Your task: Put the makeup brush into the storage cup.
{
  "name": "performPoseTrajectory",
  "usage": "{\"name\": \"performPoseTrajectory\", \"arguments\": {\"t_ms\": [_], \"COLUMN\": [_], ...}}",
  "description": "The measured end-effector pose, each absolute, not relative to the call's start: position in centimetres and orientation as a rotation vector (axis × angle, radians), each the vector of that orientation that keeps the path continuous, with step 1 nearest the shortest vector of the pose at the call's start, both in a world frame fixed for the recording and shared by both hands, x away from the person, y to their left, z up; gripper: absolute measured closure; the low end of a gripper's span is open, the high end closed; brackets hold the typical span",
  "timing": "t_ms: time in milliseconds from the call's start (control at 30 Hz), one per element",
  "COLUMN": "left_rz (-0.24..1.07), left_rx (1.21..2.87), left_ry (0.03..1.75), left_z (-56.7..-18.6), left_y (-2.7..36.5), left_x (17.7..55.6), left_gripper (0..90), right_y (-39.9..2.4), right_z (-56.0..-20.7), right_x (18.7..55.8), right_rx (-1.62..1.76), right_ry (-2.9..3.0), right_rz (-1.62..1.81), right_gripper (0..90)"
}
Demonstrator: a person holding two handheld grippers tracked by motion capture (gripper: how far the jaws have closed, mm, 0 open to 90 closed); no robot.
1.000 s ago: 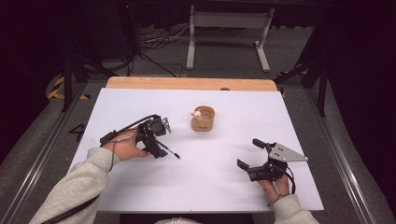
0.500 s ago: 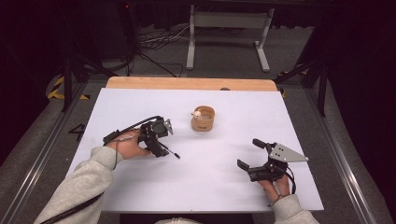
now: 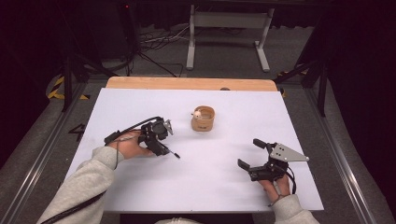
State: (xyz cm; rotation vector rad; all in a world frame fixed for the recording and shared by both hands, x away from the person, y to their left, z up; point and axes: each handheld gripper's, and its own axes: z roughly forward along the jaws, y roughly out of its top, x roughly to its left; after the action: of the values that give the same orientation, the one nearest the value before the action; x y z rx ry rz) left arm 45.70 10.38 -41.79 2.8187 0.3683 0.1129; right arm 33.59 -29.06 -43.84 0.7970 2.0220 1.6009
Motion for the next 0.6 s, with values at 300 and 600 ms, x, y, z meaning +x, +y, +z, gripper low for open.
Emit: {"name": "performPoseTrajectory", "arguments": {"t_ms": [300, 600], "left_rz": [0.104, 0.064], "left_rx": [2.857, 2.883], "left_ry": [0.360, 0.324], "left_z": [-42.49, -42.51], "left_y": [10.36, 10.14], "left_x": [45.91, 45.74], "left_gripper": [45.6, 60.4], "right_y": [-28.99, -29.00], "right_z": [-43.85, -43.83], "right_x": [33.57, 33.53], "right_rx": [0.794, 0.795], "right_ry": [2.026, 2.027], "right_rz": [1.610, 1.617], "right_gripper": [0.4, 0.5]}}
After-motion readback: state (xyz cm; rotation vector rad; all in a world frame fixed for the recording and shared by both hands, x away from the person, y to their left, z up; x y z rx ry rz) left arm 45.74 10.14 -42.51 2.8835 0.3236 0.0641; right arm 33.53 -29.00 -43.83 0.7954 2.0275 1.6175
